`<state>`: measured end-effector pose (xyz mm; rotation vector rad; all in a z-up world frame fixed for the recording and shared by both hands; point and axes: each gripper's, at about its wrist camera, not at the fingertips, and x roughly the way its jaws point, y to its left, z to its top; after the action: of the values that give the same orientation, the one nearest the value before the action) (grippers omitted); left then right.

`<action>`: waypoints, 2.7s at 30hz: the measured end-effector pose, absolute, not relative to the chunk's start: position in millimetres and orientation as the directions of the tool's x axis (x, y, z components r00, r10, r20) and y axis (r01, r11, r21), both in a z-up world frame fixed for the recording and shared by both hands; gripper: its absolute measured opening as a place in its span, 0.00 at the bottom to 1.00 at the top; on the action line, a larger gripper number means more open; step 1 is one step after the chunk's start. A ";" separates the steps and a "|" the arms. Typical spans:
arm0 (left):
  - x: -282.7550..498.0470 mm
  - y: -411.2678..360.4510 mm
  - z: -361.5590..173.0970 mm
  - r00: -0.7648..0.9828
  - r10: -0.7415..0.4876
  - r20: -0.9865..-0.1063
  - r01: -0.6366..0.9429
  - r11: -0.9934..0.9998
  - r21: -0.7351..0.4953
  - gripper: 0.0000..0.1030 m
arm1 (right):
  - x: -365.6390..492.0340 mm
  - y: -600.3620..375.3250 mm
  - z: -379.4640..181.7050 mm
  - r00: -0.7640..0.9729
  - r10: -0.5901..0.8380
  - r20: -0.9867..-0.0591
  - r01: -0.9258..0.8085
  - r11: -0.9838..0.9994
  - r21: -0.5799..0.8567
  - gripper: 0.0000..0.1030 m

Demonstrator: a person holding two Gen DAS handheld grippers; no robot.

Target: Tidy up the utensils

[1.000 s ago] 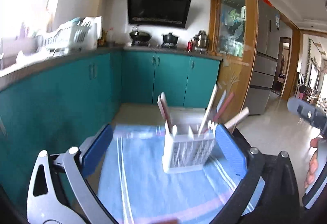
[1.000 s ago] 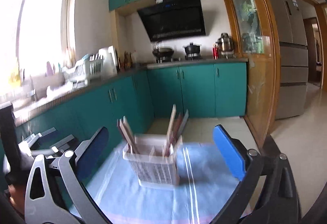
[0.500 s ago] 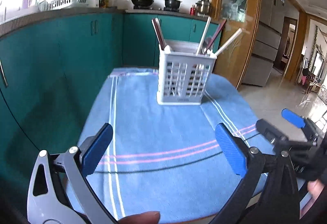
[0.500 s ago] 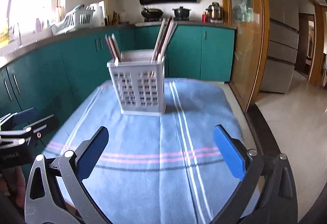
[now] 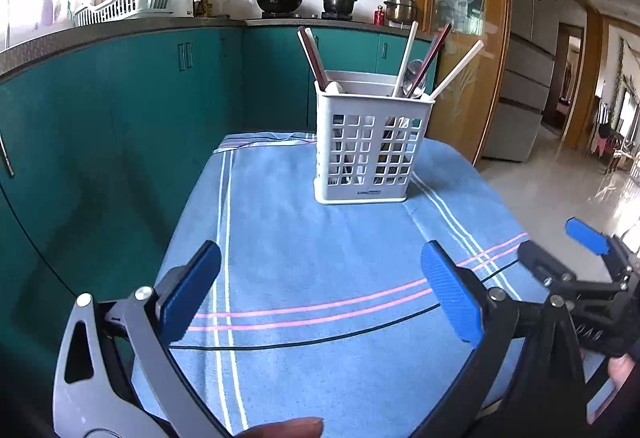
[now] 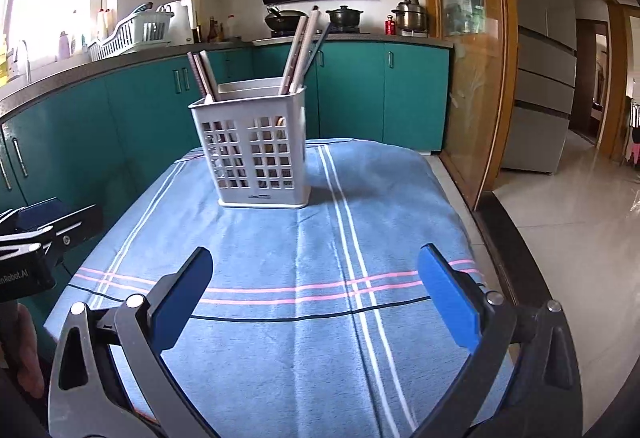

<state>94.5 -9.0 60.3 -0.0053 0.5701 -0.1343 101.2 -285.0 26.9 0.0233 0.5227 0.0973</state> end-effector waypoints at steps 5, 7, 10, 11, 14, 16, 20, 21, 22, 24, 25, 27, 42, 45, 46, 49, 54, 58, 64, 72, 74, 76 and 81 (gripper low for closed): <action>101.1 -5.5 56.1 0.826 -0.126 -0.550 0.122 0.992 -0.045 0.96 | 103.6 -290.5 26.5 0.863 0.091 -0.497 -0.075 0.996 0.053 0.97; 101.9 -4.2 56.2 0.824 -0.128 -0.551 0.121 0.991 -0.048 0.96 | 104.2 -290.0 26.5 0.864 0.092 -0.496 -0.076 0.996 0.052 0.97; 102.7 -2.4 55.4 0.825 -0.126 -0.551 0.118 0.992 -0.050 0.96 | 104.3 -288.6 26.0 0.865 0.094 -0.492 -0.081 0.996 0.048 0.97; 103.2 -2.1 54.8 0.825 -0.126 -0.552 0.118 0.992 -0.050 0.96 | 104.3 -288.0 26.2 0.866 0.095 -0.490 -0.083 0.995 0.047 0.97; 103.9 -0.7 53.6 0.823 -0.125 -0.554 0.115 0.992 -0.053 0.96 | 105.0 -287.7 26.4 0.867 0.095 -0.489 -0.083 0.996 0.045 0.97; 104.3 -0.1 53.4 0.824 -0.123 -0.554 0.113 0.992 -0.052 0.96 | 105.2 -287.6 26.3 0.868 0.092 -0.487 -0.082 0.996 0.043 0.97; 104.9 0.0 52.7 0.822 -0.123 -0.555 0.112 0.992 -0.054 0.96 | 105.6 -287.2 25.9 0.866 0.095 -0.491 -0.085 0.995 0.044 0.97; 104.9 -0.4 52.6 0.823 -0.122 -0.556 0.112 0.992 -0.051 0.96 | 105.7 -286.6 25.8 0.866 0.095 -0.491 -0.085 0.995 0.043 0.97; 104.7 -1.2 52.7 0.823 -0.122 -0.555 0.113 0.992 -0.050 0.96 | 105.7 -286.3 25.6 0.865 0.097 -0.492 -0.087 0.995 0.042 0.97; 104.2 -1.7 52.4 0.824 -0.121 -0.554 0.115 0.992 -0.046 0.96 | 105.0 -286.2 26.4 0.867 0.097 -0.489 -0.088 0.995 0.042 0.97; 104.0 -1.4 52.4 0.824 -0.121 -0.553 0.115 0.992 -0.047 0.96 | 104.4 -286.2 26.7 0.868 0.096 -0.486 -0.087 0.995 0.041 0.97; 104.1 -1.3 52.3 0.823 -0.122 -0.554 0.115 0.992 -0.048 0.96 | 104.3 -286.6 26.8 0.869 0.097 -0.486 -0.087 0.995 0.045 0.97; 102.8 -1.1 52.1 0.823 -0.121 -0.555 0.114 0.992 -0.048 0.96 | 103.1 -287.5 27.1 0.868 0.101 -0.487 -0.090 0.995 0.045 0.97; 102.6 -1.6 52.1 0.822 -0.123 -0.556 0.117 0.992 -0.046 0.96 | 103.4 -287.2 26.9 0.868 0.101 -0.487 -0.090 0.995 0.046 0.97; 102.8 -1.3 51.7 0.821 -0.123 -0.557 0.118 0.992 -0.046 0.96 | 103.4 -287.1 26.9 0.868 0.100 -0.487 -0.090 0.995 0.045 0.97; 103.2 -1.2 51.4 0.821 -0.124 -0.557 0.119 0.992 -0.044 0.96 | 102.3 -287.3 27.6 0.867 0.101 -0.487 -0.089 0.995 0.048 0.97; 103.2 -0.8 51.6 0.822 -0.124 -0.556 0.119 0.992 -0.045 0.96 | 101.6 -288.3 28.9 0.869 0.103 -0.484 -0.091 0.995 0.048 0.97; 103.3 -1.0 50.9 0.821 -0.122 -0.557 0.120 0.992 -0.041 0.96 | 101.8 -288.7 29.0 0.867 0.105 -0.486 -0.094 0.994 0.046 0.97; 103.6 0.5 51.1 0.821 -0.123 -0.558 0.119 0.992 -0.044 0.96 | 102.0 -288.7 28.2 0.867 0.104 -0.487 -0.094 0.995 0.046 0.97; 103.5 0.4 50.8 0.819 -0.123 -0.560 0.120 0.992 -0.043 0.96 | 102.5 -288.8 27.4 0.868 0.103 -0.487 -0.093 0.995 0.045 0.97; 103.4 0.2 50.8 0.819 -0.124 -0.561 0.122 0.992 -0.041 0.96 | 102.6 -288.6 27.3 0.867 0.103 -0.487 -0.094 0.995 0.043 0.97; 103.6 0.1 50.8 0.818 -0.124 -0.561 0.123 0.992 -0.041 0.96 | 102.7 -288.8 27.1 0.867 0.103 -0.488 -0.094 0.995 0.043 0.97; 103.7 -0.1 50.6 0.818 -0.123 -0.562 0.122 0.992 -0.040 0.96 | 102.7 -288.7 27.1 0.867 0.103 -0.487 -0.094 0.995 0.043 0.97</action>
<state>103.7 -0.1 50.6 -0.0021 0.5987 -0.1306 102.7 -288.7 27.1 0.0178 0.5109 0.1033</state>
